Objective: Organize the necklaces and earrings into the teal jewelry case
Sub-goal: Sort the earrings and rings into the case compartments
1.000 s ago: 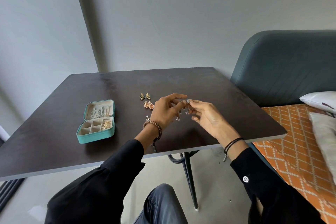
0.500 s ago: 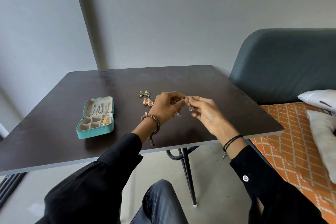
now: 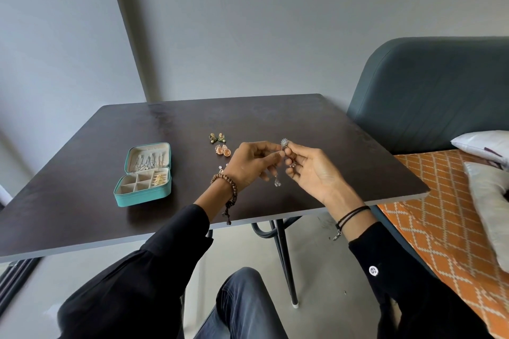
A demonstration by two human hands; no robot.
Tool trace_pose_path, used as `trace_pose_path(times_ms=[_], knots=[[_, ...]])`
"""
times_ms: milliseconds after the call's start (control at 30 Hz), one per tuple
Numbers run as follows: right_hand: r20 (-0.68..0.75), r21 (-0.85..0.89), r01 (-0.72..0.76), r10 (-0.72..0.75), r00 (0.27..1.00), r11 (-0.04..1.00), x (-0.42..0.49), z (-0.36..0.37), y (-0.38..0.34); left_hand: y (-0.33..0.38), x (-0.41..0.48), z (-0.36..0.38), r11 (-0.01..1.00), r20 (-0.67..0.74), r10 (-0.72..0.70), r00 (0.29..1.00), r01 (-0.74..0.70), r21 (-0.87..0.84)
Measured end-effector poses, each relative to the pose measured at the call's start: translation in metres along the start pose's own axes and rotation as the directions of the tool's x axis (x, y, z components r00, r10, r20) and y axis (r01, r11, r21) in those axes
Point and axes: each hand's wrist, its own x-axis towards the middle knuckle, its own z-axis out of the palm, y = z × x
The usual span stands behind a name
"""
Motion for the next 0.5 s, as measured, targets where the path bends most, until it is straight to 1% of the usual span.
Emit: trace_pose_path(times_ms=[200, 267, 367, 433, 500], knots=[[0.019, -0.003, 0.0, 0.0, 1.0, 1.0, -0.0032, -0.0026, 0.0016, -0.0019, -0.002, -0.0012, 0.999, -0.01, -0.005, 1.0, 0.006, 0.037], [-0.013, -0.105, 0.052, -0.054, 0.998, 0.993, -0.0024, -0.0053, 0.0035, -0.0022, -0.0032, -0.0025, 0.999, -0.014, -0.003, 1.0, 0.003, 0.037], [-0.079, -0.283, 0.119, -0.147, 0.986, 0.952, -0.0024, -0.0076, 0.0062, -0.0019, -0.0062, -0.004, 1.0, -0.012, 0.001, 1.0, 0.0, 0.026], [-0.101, -0.356, 0.132, -0.178, 0.979, 0.925, -0.0023, -0.0087, 0.0075, -0.002, -0.0078, -0.0039, 1.0, -0.009, 0.002, 1.0, -0.002, 0.02], [-0.122, -0.367, 0.124, -0.18, 0.976, 0.922, -0.0021, -0.0085, 0.0071, -0.0028, -0.0088, -0.0037, 1.0, -0.002, -0.002, 1.0, 0.002, 0.018]])
